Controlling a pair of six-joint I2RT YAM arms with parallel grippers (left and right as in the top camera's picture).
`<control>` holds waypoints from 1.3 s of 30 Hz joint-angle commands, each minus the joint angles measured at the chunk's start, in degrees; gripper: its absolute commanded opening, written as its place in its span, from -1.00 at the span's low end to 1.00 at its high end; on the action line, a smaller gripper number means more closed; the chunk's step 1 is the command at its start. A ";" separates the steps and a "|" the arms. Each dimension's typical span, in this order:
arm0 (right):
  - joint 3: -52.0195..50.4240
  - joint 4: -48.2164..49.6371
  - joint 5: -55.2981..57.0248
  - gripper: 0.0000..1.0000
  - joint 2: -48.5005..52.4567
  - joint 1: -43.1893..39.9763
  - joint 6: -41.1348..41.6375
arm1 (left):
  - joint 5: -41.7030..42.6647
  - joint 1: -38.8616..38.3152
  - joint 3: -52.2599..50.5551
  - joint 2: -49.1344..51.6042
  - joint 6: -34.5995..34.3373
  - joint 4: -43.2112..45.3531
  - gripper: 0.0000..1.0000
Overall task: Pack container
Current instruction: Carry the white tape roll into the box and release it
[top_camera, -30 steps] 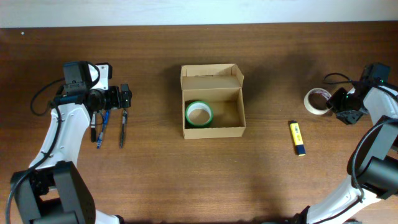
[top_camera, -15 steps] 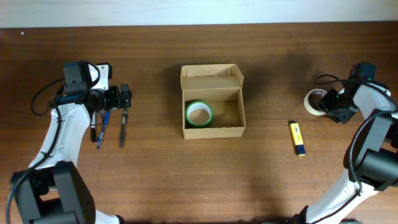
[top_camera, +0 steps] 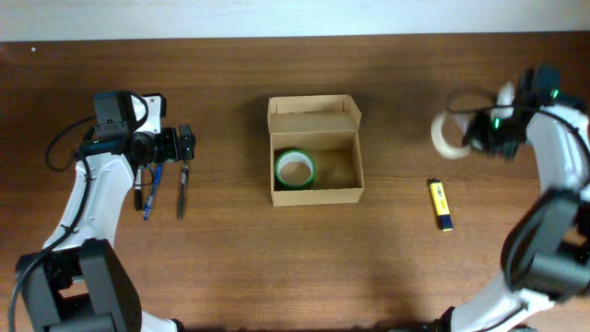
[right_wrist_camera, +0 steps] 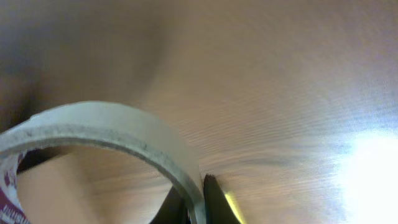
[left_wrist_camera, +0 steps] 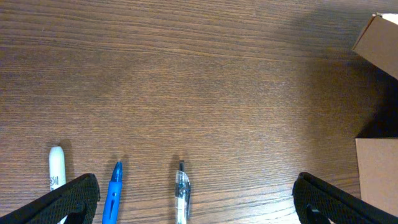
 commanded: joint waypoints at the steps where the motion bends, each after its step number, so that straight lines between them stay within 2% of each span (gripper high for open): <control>1: 11.85 -3.21 -9.79 -0.92 -12.46 9.70 -15.30 | 0.79 0.07 0.81 0.28 0.90 0.13 0.99; 4: 15.98 -5.97 -6.62 -0.92 -14.40 18.86 -20.59 | 0.79 0.07 0.81 0.28 0.90 0.13 0.99; 9: 16.04 -9.35 -1.14 -0.92 -13.05 33.42 -30.51 | 0.79 0.07 0.81 0.28 0.90 0.13 0.99; 14: 16.04 -9.53 11.15 -0.92 -6.99 45.90 -37.42 | 0.79 0.07 0.79 0.28 0.90 0.13 0.99; 17: 16.04 -7.02 17.16 -0.92 -1.18 50.86 -38.58 | 0.79 0.07 0.81 0.28 0.90 0.13 0.98; 23: 16.06 -5.62 21.22 -0.92 7.69 52.41 -38.56 | 0.79 0.07 0.81 0.28 0.90 0.13 0.99; 39: 16.06 -0.76 17.09 -0.92 13.09 50.16 -38.14 | 0.79 0.07 0.81 0.28 0.90 0.13 0.99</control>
